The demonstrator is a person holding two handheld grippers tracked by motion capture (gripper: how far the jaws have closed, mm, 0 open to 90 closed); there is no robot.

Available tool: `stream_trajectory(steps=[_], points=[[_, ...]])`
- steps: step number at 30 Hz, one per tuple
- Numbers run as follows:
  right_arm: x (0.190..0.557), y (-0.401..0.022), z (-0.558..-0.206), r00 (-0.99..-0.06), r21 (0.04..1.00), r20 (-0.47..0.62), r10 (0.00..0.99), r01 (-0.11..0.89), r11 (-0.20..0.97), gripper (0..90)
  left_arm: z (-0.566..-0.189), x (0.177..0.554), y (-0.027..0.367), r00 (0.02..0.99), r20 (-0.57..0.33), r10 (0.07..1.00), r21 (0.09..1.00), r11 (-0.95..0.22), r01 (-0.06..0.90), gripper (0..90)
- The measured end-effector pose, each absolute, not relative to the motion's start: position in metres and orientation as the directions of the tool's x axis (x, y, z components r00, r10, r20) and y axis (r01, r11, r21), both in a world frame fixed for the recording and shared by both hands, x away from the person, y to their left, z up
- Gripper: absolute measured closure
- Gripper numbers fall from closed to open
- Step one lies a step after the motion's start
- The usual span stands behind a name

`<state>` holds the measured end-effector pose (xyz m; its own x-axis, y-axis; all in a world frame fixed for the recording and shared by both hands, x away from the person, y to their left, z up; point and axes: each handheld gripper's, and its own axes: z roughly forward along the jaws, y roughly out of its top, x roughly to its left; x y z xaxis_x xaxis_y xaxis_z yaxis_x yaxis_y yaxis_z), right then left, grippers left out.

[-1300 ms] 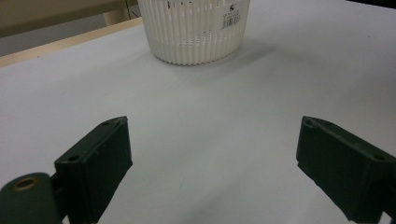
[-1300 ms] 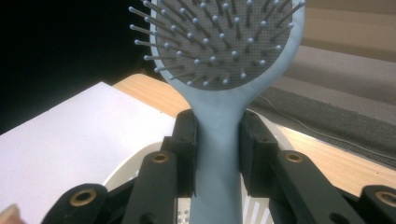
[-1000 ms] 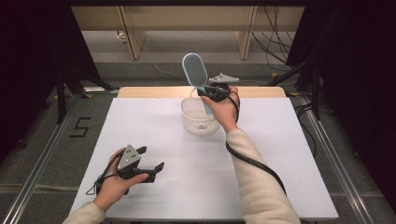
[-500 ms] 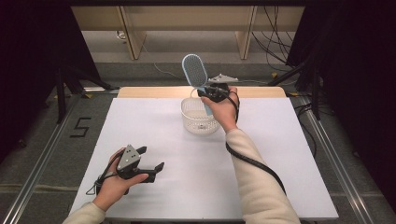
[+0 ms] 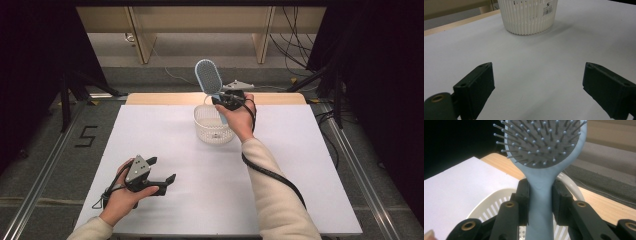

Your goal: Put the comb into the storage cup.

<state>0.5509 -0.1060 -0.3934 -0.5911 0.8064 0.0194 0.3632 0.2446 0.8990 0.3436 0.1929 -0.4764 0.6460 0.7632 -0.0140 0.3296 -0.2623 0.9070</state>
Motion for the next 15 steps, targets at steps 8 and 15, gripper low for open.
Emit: stream_trajectory(steps=[8, 15], points=[[0.5511, -0.1043, -0.3972, -0.598, 0.894, 0.011, 0.802, 0.366, 0.26, 70.7, -0.4764, 0.3436, 0.193, 0.646, -0.011, 0.763, 0.907, -0.265, 0.328, 9.7], [0.5514, -0.1028, -0.3992, -0.601, 0.891, 0.005, 0.799, 0.365, 0.27, 70.8, -0.4764, 0.3436, 0.1929, 0.646, -0.011, 0.763, 0.907, -0.265, 0.328, 9.7]])
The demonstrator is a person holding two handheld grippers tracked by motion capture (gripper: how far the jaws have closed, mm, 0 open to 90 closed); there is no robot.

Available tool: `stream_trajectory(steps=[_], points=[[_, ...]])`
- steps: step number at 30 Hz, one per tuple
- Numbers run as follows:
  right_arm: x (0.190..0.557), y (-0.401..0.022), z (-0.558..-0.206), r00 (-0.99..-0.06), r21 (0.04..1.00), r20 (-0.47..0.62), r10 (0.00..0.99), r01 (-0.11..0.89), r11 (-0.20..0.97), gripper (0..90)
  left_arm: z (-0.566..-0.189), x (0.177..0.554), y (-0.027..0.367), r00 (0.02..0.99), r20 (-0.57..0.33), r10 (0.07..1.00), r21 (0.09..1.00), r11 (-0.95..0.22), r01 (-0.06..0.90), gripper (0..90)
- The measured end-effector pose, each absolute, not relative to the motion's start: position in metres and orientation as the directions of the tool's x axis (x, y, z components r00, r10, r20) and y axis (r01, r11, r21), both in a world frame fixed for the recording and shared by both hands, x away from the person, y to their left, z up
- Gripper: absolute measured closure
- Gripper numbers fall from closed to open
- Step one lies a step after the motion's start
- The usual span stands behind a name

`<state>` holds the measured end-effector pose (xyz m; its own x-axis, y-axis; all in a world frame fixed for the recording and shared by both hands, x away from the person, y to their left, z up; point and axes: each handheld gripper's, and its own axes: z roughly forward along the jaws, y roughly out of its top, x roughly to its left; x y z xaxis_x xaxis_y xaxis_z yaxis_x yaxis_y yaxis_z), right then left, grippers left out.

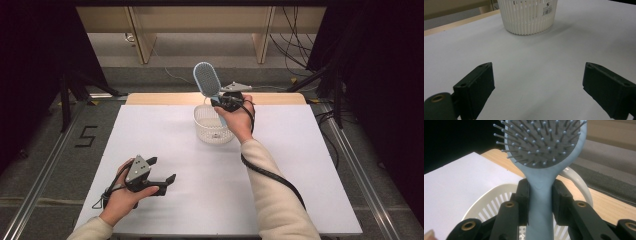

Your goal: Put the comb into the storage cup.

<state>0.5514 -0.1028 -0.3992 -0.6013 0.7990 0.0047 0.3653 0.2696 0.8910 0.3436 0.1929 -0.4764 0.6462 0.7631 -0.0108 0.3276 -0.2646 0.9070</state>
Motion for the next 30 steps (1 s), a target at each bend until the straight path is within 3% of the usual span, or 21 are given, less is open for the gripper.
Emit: stream_trajectory(steps=[30], points=[[0.5446, -0.0981, -0.4082, -0.62, 0.883, -0.03, 0.784, 0.35, 0.311, 70.6, -0.4768, 0.3436, 0.1924, 0.649, -0.011, 0.761, 0.906, -0.267, 0.329, 9.8]])
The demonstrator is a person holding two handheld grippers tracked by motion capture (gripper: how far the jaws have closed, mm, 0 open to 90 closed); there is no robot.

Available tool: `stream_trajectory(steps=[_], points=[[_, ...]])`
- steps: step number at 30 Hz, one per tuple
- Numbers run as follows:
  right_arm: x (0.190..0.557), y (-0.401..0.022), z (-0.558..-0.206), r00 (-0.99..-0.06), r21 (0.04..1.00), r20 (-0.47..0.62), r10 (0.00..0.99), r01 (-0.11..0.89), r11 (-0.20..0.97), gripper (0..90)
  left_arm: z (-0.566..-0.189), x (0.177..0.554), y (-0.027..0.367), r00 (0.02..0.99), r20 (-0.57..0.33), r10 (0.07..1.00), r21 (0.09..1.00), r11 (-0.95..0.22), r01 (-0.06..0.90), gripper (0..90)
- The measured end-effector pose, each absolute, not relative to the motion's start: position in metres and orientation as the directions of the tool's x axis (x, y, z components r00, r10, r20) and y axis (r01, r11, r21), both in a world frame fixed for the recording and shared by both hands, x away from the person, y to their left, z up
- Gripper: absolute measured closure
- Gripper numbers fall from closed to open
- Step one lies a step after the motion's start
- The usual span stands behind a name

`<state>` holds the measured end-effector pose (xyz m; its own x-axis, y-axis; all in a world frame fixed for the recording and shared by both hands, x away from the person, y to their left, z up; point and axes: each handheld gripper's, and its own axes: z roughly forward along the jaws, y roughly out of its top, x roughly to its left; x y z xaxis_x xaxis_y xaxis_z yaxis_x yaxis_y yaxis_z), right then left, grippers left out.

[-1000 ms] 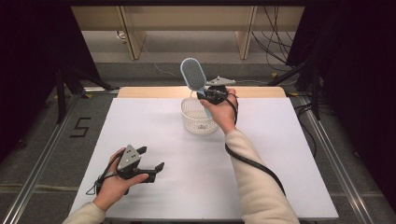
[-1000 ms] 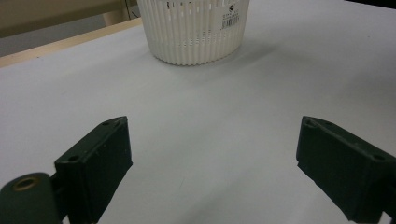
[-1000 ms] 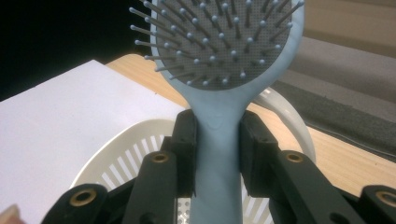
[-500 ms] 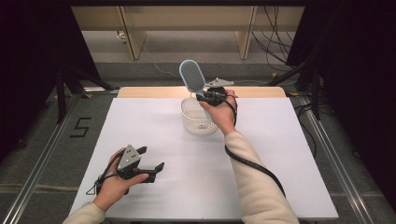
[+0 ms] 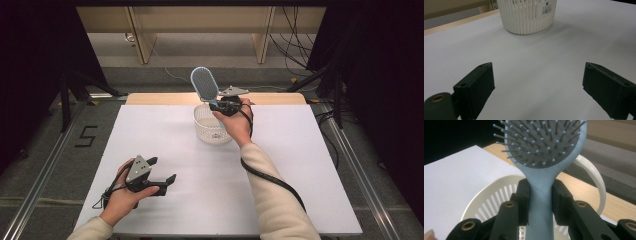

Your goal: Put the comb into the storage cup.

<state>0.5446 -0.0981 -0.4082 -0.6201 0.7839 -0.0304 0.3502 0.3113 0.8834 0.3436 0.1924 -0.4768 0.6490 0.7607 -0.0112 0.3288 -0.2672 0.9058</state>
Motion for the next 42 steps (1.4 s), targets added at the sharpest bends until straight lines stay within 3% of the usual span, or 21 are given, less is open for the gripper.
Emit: stream_trajectory(steps=[35, 42], points=[[0.5372, -0.0952, -0.4154, -0.647, 0.854, -0.064, 0.76, 0.358, 0.377, 69.6, -0.477, 0.3436, 0.1922, 0.65, -0.012, 0.76, 0.905, -0.269, 0.33, 10.0], [0.5358, -0.0993, -0.4127, -0.65, 0.847, -0.046, 0.759, 0.378, 0.375, 63.9, -0.477, 0.3435, 0.1917, 0.65, -0.013, 0.76, 0.906, -0.266, 0.329, 10.0]])
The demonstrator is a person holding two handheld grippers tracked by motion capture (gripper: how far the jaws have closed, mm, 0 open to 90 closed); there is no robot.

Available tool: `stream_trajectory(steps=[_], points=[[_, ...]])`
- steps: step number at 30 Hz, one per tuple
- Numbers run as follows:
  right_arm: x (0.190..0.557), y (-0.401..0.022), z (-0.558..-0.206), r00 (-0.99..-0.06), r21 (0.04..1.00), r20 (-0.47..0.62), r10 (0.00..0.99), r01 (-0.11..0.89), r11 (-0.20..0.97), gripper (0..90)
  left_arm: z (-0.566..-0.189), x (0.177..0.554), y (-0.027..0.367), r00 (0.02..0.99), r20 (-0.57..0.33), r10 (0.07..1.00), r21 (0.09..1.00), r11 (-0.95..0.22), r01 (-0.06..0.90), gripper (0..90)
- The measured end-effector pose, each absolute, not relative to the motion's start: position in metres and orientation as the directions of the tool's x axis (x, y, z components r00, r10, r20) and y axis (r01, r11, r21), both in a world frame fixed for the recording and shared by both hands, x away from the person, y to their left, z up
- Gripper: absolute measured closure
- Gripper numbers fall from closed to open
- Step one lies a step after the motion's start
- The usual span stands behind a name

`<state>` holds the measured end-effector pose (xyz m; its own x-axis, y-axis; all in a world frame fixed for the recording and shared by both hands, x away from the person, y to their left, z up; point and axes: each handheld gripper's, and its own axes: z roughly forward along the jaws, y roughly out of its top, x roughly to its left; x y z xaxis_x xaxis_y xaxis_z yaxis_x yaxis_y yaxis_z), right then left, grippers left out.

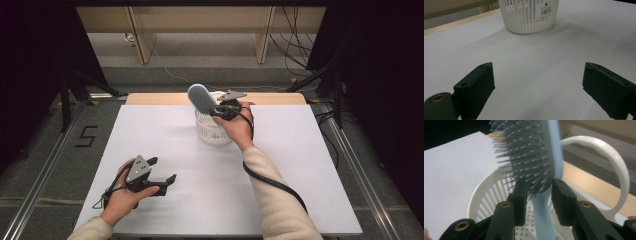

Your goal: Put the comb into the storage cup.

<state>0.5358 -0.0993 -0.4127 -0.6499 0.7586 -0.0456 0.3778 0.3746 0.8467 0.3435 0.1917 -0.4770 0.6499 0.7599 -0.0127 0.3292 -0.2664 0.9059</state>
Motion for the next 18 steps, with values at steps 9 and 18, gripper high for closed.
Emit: stream_trajectory(steps=[9, 18], points=[[0.529, -0.108, -0.409, -0.656, 0.846, -0.015, 0.755, 0.394, 0.359, 48.9, -0.477, 0.343, 0.191, 0.65, -0.016, 0.76, 0.905, -0.265, 0.332, 10.1], [0.52, -0.116, -0.407, -0.667, 0.846, -0.005, 0.745, 0.394, 0.358, 34.8, -0.477, 0.343, 0.192, 0.65, -0.013, 0.76, 0.904, -0.269, 0.333, 10.3]])
